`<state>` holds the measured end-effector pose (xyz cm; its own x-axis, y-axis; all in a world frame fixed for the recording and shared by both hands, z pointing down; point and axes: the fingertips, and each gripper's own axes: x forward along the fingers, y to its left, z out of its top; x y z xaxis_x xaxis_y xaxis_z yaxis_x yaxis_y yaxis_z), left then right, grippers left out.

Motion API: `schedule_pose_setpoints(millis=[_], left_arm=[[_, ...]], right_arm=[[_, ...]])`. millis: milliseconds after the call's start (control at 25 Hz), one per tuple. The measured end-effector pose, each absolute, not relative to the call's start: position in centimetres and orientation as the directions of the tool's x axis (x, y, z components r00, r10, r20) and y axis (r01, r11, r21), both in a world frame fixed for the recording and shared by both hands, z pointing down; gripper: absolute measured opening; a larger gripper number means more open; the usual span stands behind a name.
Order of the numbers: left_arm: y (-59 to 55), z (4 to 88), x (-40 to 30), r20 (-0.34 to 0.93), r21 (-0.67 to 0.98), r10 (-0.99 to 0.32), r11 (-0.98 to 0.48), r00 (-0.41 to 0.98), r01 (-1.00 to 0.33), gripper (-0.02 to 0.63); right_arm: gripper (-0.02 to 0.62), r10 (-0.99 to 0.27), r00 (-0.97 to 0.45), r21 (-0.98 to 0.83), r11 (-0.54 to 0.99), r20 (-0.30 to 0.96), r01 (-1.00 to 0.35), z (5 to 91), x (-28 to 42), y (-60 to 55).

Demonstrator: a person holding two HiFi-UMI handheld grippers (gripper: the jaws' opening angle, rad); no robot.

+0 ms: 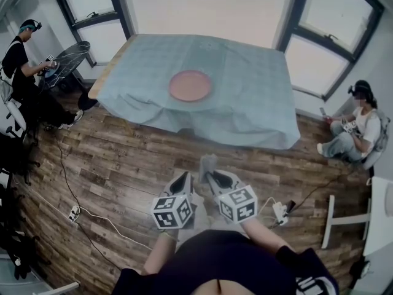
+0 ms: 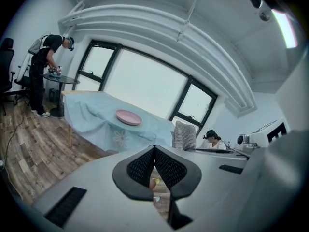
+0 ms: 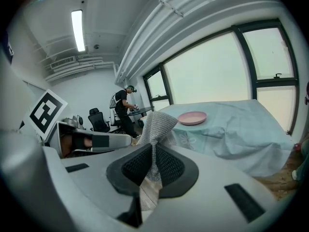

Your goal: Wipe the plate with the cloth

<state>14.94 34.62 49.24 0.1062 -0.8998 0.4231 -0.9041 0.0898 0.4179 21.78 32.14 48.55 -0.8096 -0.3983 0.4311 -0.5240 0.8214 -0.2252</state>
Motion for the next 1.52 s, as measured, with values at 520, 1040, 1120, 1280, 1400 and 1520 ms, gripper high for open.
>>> schedule_pose_setpoints(millis=[520,1040,1120,1280,1400,1520], left_arm=[[29.2,50.4,11.6,0.435,0.43,-0.894,0.104,0.105,-0.897,0.014],[20.7,51.4,6.7,0.447,0.427,-0.886,0.088,0.125,-0.9,0.014],[19.4,51.6,5.9,0.451,0.428,-0.883,0.087,0.128,-0.9,0.014],[17.0,51.9,4.3,0.464,0.431,-0.875,0.088,0.137,-0.898,0.014],[15.2,51.9,2.9,0.473,0.436,-0.868,0.083,0.149,-0.896,0.014],[13.2,51.9,1.4,0.479,0.441,-0.864,0.082,0.157,-0.894,0.014]], right_arm=[[0.032,-0.403,-0.799,-0.208,0.822,0.447,-0.53,48.8,19.1,26.6],[0.032,-0.421,-0.787,-0.193,0.815,0.451,-0.547,49.2,14.5,18.2],[0.032,-0.422,-0.784,-0.194,0.813,0.454,-0.55,49.3,13.6,16.8],[0.032,-0.418,-0.778,-0.194,0.811,0.468,-0.552,49.5,11.9,14.4],[0.032,-0.419,-0.774,-0.197,0.807,0.475,-0.557,49.5,10.6,12.5],[0.032,-0.422,-0.771,-0.203,0.801,0.477,-0.563,49.3,9.1,10.5]])
